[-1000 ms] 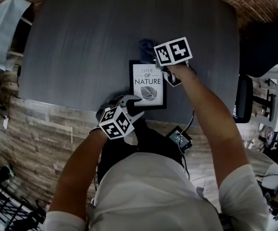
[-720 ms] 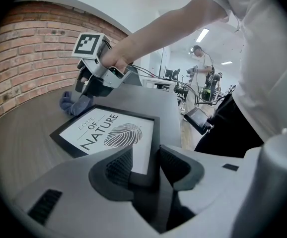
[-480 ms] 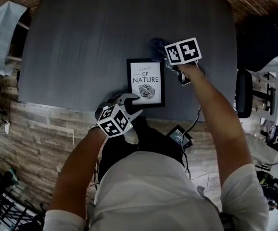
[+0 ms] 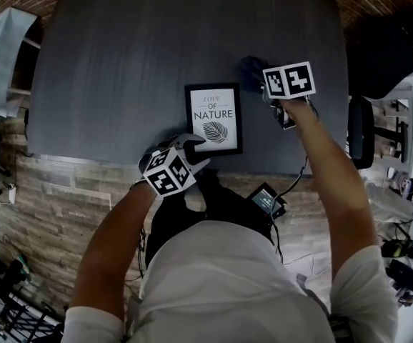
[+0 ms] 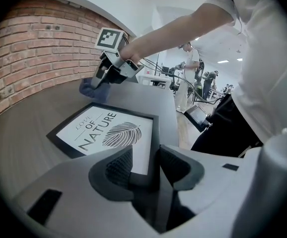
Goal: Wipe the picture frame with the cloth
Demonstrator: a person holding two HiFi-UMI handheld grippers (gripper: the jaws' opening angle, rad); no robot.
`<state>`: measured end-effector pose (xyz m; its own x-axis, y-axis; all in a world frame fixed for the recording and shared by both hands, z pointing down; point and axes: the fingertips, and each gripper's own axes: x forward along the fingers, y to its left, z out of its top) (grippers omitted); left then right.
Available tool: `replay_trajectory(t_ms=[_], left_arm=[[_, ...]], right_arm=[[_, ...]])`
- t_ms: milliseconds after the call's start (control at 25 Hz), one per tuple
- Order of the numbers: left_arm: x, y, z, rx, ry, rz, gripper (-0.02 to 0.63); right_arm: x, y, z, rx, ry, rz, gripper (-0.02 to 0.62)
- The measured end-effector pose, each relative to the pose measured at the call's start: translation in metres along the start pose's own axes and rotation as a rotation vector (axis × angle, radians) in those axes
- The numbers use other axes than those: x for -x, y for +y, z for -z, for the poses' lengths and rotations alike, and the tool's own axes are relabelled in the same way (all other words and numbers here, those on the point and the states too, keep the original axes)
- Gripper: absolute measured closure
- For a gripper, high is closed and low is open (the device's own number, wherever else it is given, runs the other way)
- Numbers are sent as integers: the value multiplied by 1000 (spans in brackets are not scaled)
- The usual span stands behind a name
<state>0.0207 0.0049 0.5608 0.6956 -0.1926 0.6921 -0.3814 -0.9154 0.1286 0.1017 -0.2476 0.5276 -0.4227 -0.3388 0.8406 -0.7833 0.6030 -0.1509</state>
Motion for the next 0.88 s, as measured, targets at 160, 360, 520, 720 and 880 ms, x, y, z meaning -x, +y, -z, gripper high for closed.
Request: replay_trajectory(t_ms=[160, 360, 520, 720, 880], left_arm=[[4, 3, -2, 75, -22, 10, 426], [25, 21, -26, 211, -158, -36, 377], [53, 52, -42, 379, -306, -108, 375], [78, 76, -47, 514, -429, -113, 375], [86, 78, -50, 603, -507, -58, 365]], right_arm=[[19, 4, 5, -73, -52, -29, 489], [33, 24, 11, -126, -92, -95, 489], [37, 54, 18, -167, -103, -176, 488], [42, 115, 19, -156, -127, -354, 488], [51, 167, 15, -134, -165, -533, 488]])
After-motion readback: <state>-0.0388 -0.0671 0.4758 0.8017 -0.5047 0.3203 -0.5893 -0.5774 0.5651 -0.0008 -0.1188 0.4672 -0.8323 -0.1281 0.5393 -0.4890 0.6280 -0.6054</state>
